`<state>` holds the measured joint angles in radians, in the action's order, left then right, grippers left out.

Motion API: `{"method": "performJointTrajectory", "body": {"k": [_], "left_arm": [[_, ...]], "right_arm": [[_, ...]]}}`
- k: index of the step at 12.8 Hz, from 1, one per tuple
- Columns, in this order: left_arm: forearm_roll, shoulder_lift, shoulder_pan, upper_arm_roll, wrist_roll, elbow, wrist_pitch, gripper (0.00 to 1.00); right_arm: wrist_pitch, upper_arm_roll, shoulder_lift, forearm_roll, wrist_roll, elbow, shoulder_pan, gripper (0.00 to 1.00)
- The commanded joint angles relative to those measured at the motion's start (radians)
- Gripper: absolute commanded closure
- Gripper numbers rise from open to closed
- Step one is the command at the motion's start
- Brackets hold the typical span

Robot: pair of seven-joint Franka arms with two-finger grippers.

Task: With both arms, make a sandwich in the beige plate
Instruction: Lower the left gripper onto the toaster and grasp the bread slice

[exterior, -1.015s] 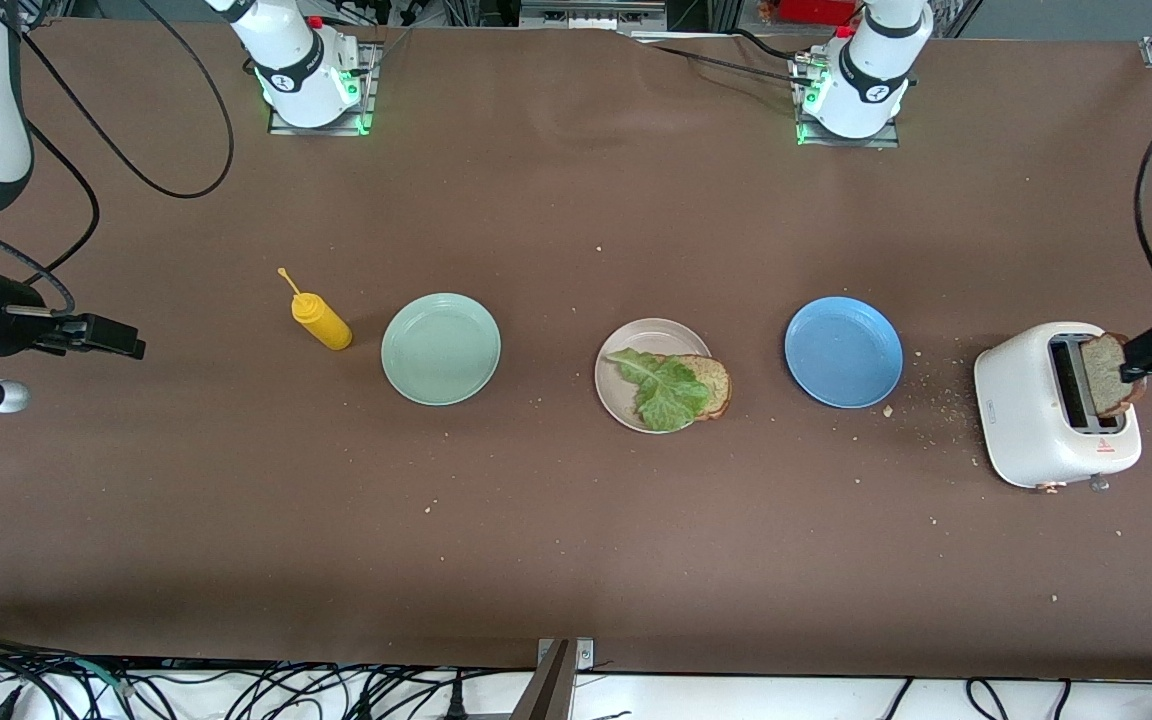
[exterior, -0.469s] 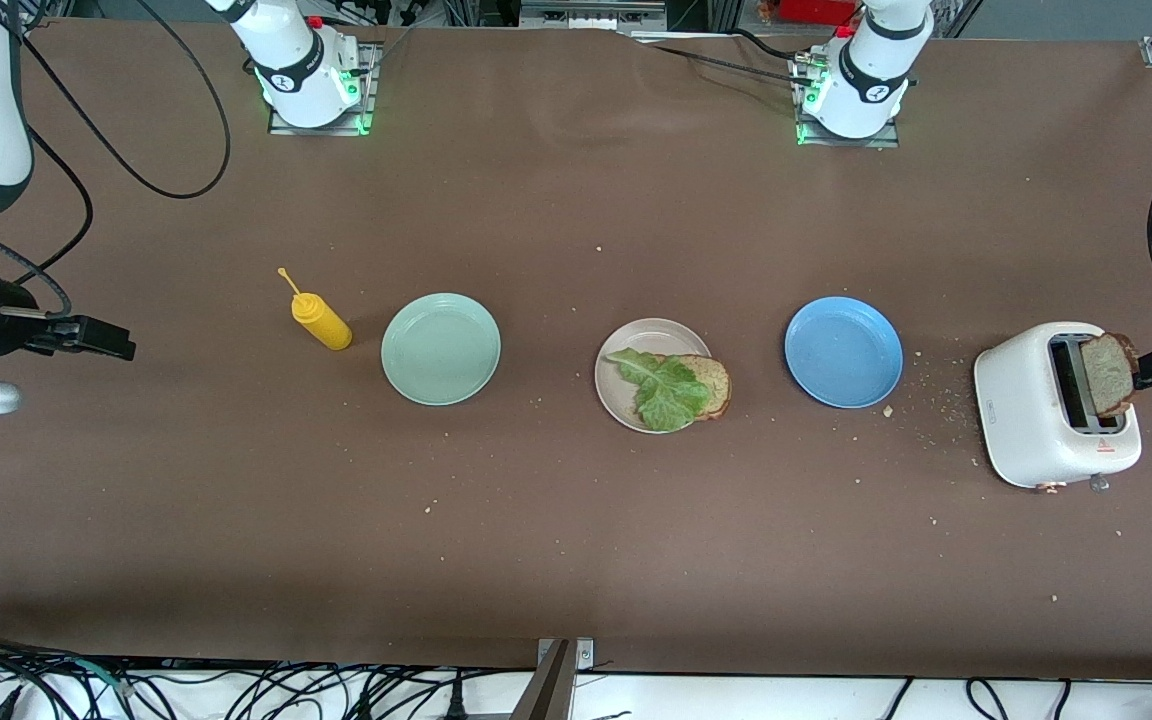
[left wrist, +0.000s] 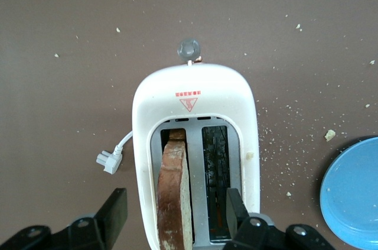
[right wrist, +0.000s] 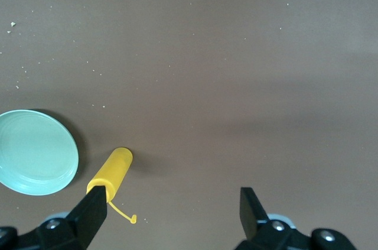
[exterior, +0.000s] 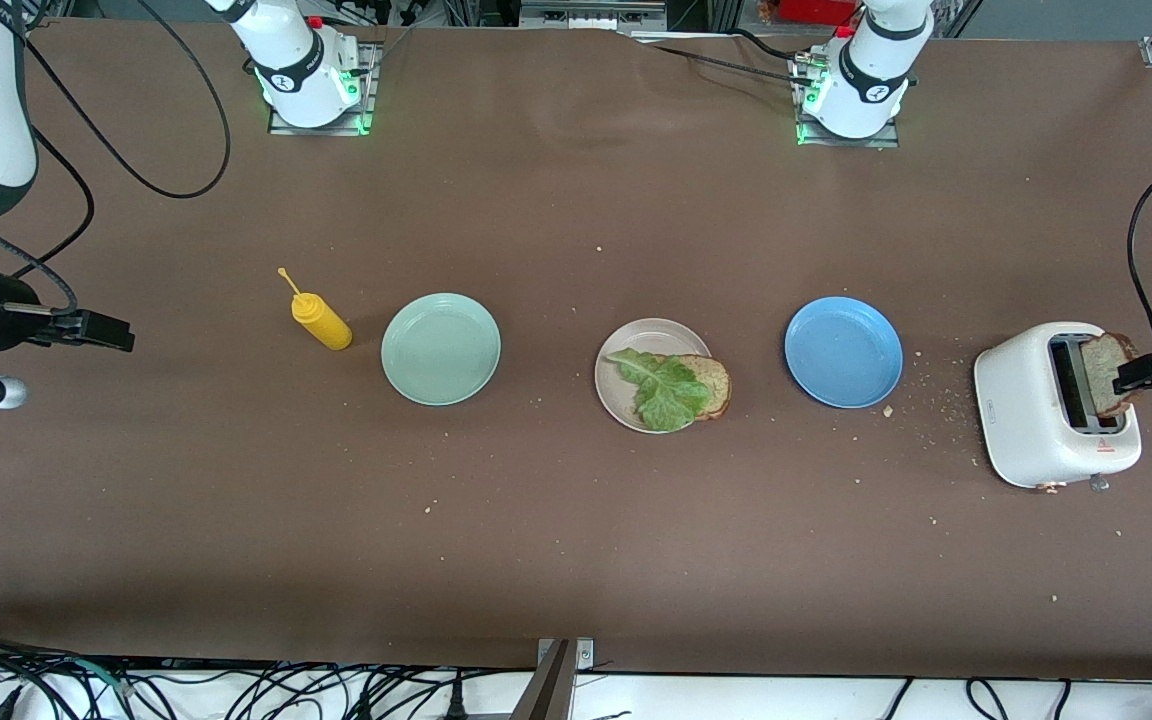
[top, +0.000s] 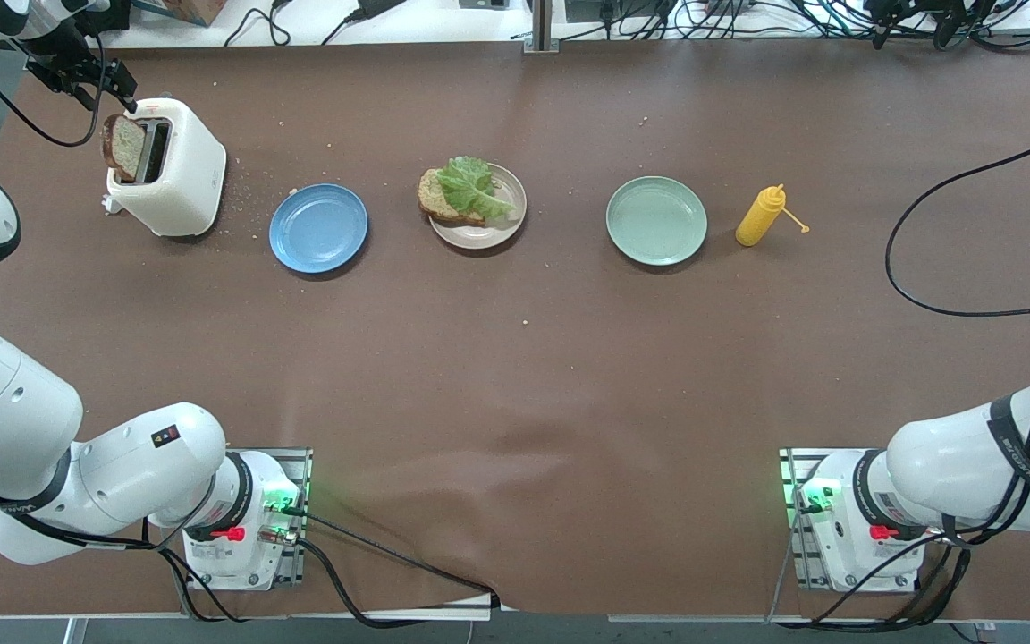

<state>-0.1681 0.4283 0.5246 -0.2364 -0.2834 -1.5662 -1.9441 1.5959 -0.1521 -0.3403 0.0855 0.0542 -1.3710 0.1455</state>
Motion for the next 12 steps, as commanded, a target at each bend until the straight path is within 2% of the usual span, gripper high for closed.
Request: {"method": "performJointTrajectory", "body": {"k": [1,2,3,4,5,6,12], "left_arm": [[-0.025,-0.003,0.020,-0.009,0.035,-0.047,-0.015,0.45],[-0.025,-0.002,0.026,-0.009,0.041,-0.051,-0.006,0.64],[-0.025,0.003,0.028,-0.009,0.047,-0.051,-0.003,0.65],[-0.025,0.003,0.028,-0.009,0.068,-0.051,-0.002,0.81],[-0.025,0.003,0.028,-0.011,0.084,-0.051,0.008,0.85],[-0.025,0.001,0.026,-0.011,0.101,-0.046,0.028,1.00],[-0.027,-0.037,0.020,-0.021,0.116,-0.015,0.089,1.00]], "right_arm": [[-0.020,-0.011,0.017,0.020,0.013,0.012,0.003,0.00],[-0.022,-0.009,0.018,0.020,0.012,0.012,0.005,0.00],[-0.022,-0.009,0.017,0.019,0.012,0.012,0.005,0.00],[-0.020,-0.007,0.017,0.019,0.013,0.012,0.006,0.00],[-0.020,-0.006,0.018,0.019,0.012,0.015,0.008,0.00],[-0.022,-0.006,0.018,0.019,0.012,0.018,0.008,0.00],[-0.022,-0.004,0.018,0.020,0.012,0.018,0.008,0.00]]}}
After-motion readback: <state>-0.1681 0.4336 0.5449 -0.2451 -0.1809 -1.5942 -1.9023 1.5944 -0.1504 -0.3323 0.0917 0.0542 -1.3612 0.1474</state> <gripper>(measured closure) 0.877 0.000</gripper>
